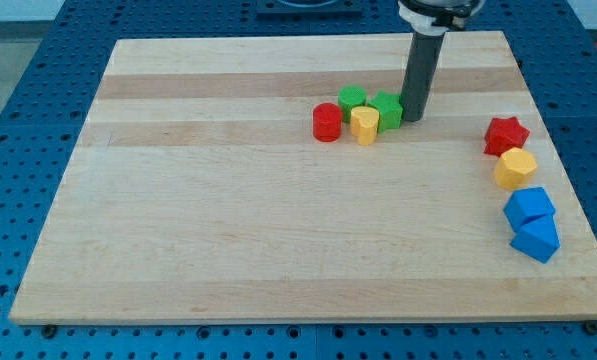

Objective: Slide the red star closer to the green star

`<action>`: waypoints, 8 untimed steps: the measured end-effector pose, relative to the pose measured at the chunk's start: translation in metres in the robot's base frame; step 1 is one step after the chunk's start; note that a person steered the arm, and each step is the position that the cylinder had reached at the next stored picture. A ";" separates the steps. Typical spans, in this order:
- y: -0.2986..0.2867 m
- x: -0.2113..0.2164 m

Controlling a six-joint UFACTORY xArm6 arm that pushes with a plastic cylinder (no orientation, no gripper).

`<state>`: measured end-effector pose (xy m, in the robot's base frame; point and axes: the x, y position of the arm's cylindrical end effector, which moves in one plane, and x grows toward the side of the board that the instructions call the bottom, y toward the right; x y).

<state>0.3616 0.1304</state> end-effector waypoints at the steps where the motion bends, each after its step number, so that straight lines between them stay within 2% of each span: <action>1: 0.031 -0.002; 4: 0.197 -0.007; 5: 0.215 0.002; 6: 0.213 0.037; 7: 0.193 0.068; 8: 0.168 0.079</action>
<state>0.4409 0.2985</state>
